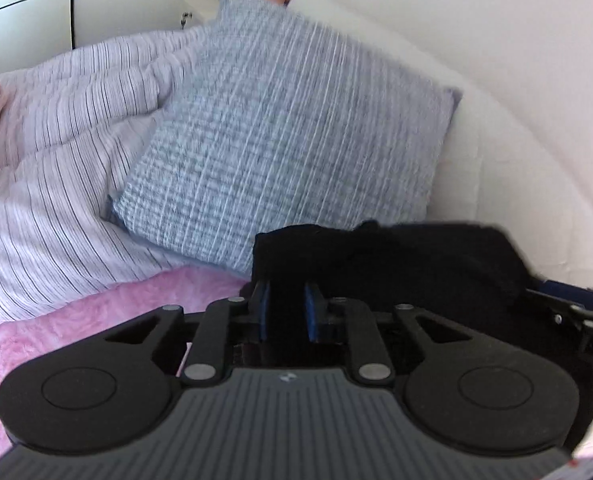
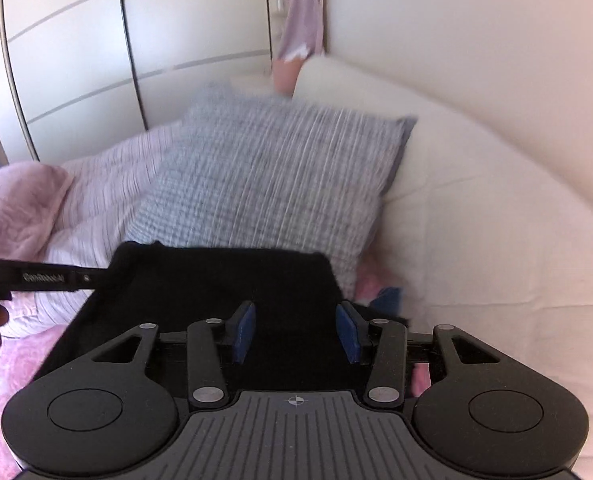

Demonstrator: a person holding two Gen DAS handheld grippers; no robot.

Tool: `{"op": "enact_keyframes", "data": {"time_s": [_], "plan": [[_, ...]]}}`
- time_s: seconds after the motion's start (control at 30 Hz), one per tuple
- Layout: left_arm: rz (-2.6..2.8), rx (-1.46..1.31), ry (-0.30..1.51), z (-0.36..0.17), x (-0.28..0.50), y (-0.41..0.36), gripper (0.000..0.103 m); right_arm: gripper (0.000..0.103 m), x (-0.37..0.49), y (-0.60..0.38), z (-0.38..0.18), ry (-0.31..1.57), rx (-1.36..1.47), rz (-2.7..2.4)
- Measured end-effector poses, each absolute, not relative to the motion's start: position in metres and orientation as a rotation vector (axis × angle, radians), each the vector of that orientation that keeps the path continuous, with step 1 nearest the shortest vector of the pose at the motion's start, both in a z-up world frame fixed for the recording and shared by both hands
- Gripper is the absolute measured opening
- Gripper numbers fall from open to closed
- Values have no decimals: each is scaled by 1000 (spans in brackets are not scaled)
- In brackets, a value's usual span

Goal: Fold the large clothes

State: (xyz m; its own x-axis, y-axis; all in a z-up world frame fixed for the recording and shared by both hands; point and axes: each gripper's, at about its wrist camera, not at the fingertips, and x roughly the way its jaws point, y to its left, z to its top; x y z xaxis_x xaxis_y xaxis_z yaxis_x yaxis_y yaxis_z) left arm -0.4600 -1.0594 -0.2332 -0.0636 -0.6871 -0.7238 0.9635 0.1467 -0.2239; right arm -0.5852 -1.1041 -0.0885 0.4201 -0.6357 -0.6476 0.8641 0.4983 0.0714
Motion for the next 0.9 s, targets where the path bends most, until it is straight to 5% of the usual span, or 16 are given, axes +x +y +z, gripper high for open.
{"op": "enact_keyframes", "data": {"time_s": [0.13, 0.27, 0.57, 0.9], "plan": [[-1441, 364, 804, -196, -461, -1019, 21, 42, -617, -1052, -69, 548, 482, -975], [-1458, 422, 802, -175, -482, -973, 42, 45, -626, -1011, -67, 613, 568, -957], [-1383, 607, 867, -166, -518, -888, 57, 57, -645, -946, -48, 663, 625, -978], [-1367, 586, 704, -107, -549, -817, 93, 60, -664, -888, -4, 638, 602, -970]]}}
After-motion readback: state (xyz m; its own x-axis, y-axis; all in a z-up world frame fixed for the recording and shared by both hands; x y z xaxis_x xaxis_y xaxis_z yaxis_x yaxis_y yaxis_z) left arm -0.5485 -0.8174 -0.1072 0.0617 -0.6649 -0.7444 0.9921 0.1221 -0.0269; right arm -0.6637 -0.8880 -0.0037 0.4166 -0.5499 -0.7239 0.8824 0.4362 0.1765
